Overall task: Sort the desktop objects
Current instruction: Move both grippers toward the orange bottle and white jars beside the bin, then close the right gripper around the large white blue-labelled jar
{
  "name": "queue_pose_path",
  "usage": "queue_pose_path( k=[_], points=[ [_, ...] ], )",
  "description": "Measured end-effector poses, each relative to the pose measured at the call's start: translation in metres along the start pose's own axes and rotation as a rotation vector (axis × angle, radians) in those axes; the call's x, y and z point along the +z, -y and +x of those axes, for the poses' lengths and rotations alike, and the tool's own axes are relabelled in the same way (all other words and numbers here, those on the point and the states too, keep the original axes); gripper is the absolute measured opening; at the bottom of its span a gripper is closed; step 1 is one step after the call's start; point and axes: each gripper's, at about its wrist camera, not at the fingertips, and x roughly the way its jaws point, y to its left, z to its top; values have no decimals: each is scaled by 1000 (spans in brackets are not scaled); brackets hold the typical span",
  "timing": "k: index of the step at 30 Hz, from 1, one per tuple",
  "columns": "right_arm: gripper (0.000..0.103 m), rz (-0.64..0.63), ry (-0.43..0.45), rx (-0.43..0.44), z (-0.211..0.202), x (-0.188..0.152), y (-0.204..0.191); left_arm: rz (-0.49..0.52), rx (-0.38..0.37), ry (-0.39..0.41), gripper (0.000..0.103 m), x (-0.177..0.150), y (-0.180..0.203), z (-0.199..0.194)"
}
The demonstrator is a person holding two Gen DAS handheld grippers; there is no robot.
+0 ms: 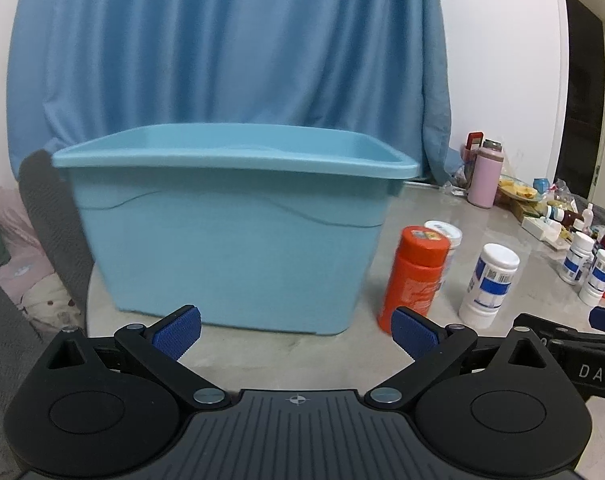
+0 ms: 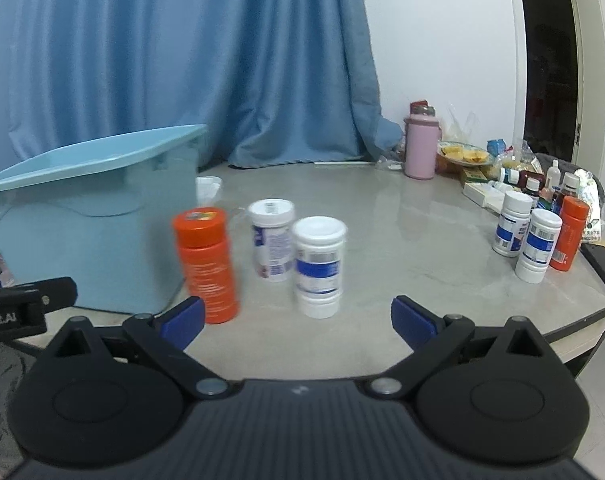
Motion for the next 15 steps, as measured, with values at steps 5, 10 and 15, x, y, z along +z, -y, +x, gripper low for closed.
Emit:
queue_pose_path(
  k=[5, 10, 15],
  points=[
    [100, -16, -8, 20, 21, 6, 26, 0, 11, 5, 101, 1, 31, 12],
    [99, -36, -14, 53, 42, 10, 41, -25, 37, 12, 101, 0, 49, 20],
    [99, -71, -15, 99, 65, 11, 44, -43, 81, 13, 101, -2, 58, 23]
  ],
)
